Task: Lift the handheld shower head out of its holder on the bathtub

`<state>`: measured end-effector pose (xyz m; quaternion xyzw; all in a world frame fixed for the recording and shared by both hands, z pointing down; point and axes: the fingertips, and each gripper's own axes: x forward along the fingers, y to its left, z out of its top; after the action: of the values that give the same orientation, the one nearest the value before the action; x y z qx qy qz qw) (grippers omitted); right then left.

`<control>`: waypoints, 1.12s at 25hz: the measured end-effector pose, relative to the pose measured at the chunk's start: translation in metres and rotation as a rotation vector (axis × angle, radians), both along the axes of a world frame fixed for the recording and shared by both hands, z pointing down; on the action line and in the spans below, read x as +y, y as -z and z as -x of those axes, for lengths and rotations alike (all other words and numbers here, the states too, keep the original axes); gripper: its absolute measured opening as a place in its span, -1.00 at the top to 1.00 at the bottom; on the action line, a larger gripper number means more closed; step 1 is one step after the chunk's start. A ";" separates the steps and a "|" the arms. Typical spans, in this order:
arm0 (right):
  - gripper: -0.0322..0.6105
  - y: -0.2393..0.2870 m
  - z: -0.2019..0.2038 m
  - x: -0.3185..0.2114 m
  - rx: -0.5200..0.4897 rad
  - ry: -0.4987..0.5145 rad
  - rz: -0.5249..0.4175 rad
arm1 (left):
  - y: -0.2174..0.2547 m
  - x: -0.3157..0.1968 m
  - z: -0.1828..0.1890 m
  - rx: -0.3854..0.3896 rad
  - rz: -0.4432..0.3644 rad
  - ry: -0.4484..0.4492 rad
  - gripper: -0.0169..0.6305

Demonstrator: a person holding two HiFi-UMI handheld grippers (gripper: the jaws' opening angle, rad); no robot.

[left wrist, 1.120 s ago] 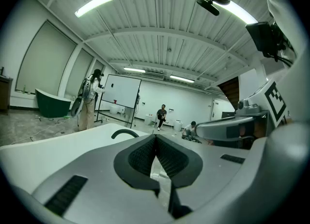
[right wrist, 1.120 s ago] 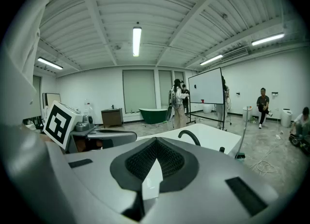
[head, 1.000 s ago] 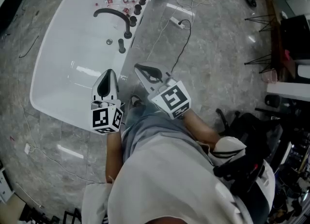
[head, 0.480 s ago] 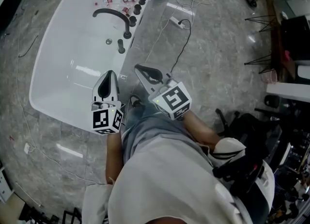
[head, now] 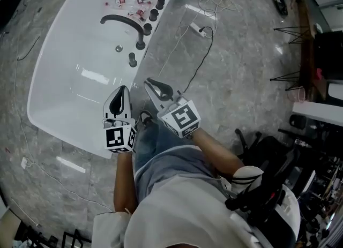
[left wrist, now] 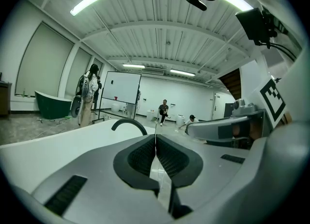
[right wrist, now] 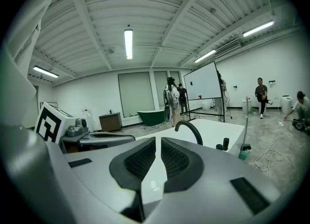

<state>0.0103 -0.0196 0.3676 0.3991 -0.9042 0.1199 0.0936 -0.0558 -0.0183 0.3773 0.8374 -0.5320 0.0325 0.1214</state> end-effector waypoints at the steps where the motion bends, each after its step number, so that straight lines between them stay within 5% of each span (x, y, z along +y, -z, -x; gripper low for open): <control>1: 0.84 -0.016 0.002 -0.017 0.004 -0.008 -0.001 | -0.013 -0.016 0.002 -0.005 -0.009 0.005 0.89; 3: 0.79 -0.060 0.007 -0.049 0.014 -0.013 0.015 | -0.048 -0.045 0.005 -0.026 -0.024 0.011 0.89; 5: 0.50 -0.113 0.012 -0.081 0.028 -0.008 0.050 | -0.090 -0.072 0.006 -0.050 -0.028 0.002 0.89; 16: 0.42 -0.417 0.049 -0.223 0.244 0.061 0.153 | -0.255 -0.162 0.024 0.028 0.021 0.099 0.89; 21: 0.36 -0.488 0.076 -0.249 0.259 0.080 0.153 | -0.308 -0.171 0.040 0.076 0.031 0.162 0.89; 28: 0.48 -0.518 0.093 -0.267 0.325 0.124 0.093 | -0.344 -0.180 0.070 0.137 0.041 0.227 0.89</control>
<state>-0.0828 -0.2863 0.8855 0.3520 -0.8935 0.0898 0.2639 -0.1262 -0.1987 0.7217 0.7695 -0.6129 -0.0275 0.1774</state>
